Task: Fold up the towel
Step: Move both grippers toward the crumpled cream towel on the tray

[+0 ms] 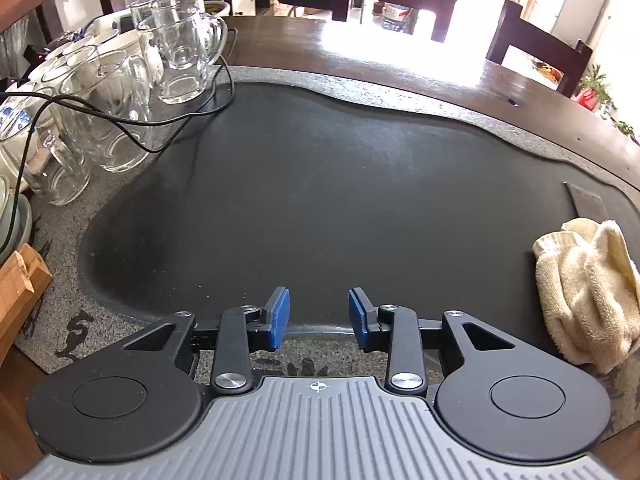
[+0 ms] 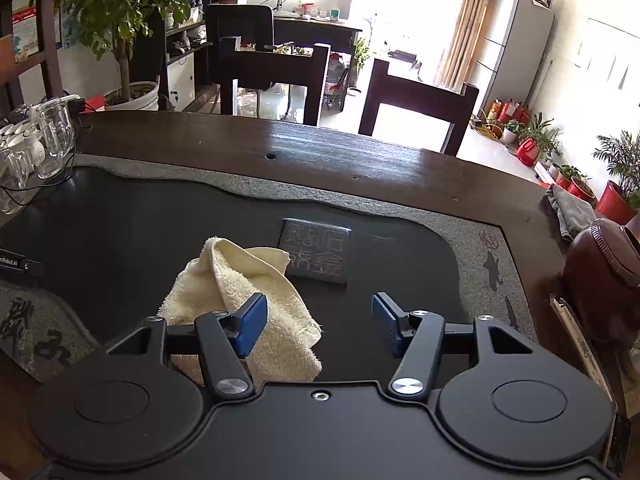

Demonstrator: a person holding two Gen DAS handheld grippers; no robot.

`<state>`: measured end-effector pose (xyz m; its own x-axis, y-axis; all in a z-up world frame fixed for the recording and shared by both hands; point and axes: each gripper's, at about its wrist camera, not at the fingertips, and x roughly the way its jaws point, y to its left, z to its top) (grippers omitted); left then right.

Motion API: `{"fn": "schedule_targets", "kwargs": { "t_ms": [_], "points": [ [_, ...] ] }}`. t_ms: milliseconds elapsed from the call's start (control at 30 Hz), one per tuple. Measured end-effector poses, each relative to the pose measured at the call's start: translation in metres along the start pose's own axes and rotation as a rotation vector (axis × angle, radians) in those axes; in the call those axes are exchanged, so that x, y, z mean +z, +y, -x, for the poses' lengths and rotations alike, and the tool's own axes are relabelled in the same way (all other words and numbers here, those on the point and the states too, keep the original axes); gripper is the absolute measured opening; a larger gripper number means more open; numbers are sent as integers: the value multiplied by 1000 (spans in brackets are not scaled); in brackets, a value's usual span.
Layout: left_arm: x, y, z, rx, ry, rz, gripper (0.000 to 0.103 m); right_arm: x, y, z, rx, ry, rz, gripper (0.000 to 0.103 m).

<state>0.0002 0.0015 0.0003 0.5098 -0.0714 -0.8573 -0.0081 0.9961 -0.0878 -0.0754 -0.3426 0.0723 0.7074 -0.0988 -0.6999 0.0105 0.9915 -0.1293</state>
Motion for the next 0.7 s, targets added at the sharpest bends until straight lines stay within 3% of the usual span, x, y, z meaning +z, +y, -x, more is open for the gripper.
{"fn": "schedule_targets", "kwargs": {
  "t_ms": [133, 533, 700],
  "points": [
    [3, 7, -3, -26, 12, 2, 34, -1, 2, 1, 1, 7, 4, 62],
    [1, -6, -8, 18, 26, -3, 36, 1, 2, -2, 14, 10, -1, 63],
    [5, -4, -14, 16, 23, 13, 52, 2, -1, -3, 21, 7, 4, 64]
  ]
}}
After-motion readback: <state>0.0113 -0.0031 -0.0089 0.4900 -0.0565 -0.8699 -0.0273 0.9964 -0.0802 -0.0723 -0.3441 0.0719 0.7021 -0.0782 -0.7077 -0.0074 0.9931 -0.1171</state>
